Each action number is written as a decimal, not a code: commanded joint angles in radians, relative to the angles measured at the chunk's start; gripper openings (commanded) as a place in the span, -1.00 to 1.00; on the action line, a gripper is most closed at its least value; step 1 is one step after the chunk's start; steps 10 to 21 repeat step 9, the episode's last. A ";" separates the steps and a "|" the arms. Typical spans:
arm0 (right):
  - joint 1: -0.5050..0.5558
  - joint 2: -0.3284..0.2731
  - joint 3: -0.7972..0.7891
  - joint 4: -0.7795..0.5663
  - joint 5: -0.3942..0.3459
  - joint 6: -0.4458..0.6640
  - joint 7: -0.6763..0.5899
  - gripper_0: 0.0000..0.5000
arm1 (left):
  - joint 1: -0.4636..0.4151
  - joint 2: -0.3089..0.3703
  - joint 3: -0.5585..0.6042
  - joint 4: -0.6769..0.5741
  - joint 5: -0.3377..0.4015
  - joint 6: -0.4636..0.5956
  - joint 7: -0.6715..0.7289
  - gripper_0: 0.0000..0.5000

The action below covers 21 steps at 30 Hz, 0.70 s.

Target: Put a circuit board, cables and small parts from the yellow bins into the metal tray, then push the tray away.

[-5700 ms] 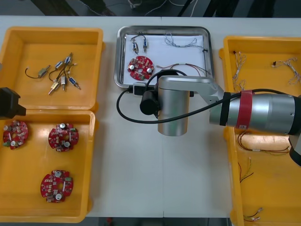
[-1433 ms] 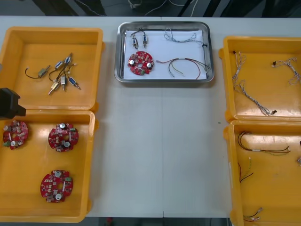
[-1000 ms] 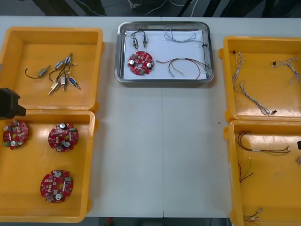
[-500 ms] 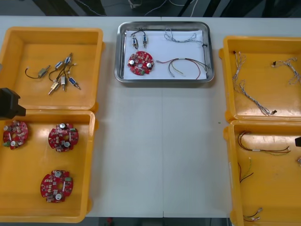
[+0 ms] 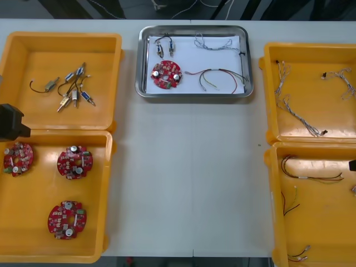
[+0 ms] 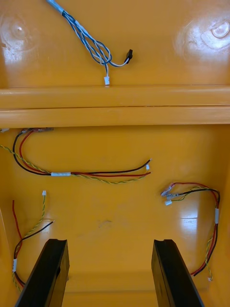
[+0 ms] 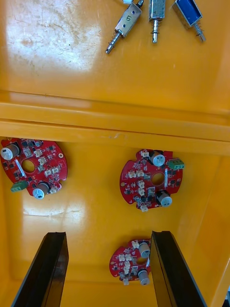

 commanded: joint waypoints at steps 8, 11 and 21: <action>-0.020 -0.030 -0.039 -0.031 -0.008 0.007 -0.036 1.00 | 0.018 -0.004 0.031 -0.026 -0.008 0.007 -0.080 1.00; -0.020 -0.030 -0.039 -0.031 -0.008 0.007 -0.036 1.00 | 0.018 -0.004 0.031 -0.026 -0.008 0.007 -0.080 1.00; -0.020 -0.030 -0.039 -0.031 -0.008 0.007 -0.036 1.00 | 0.018 -0.004 0.031 -0.026 -0.008 0.007 -0.080 1.00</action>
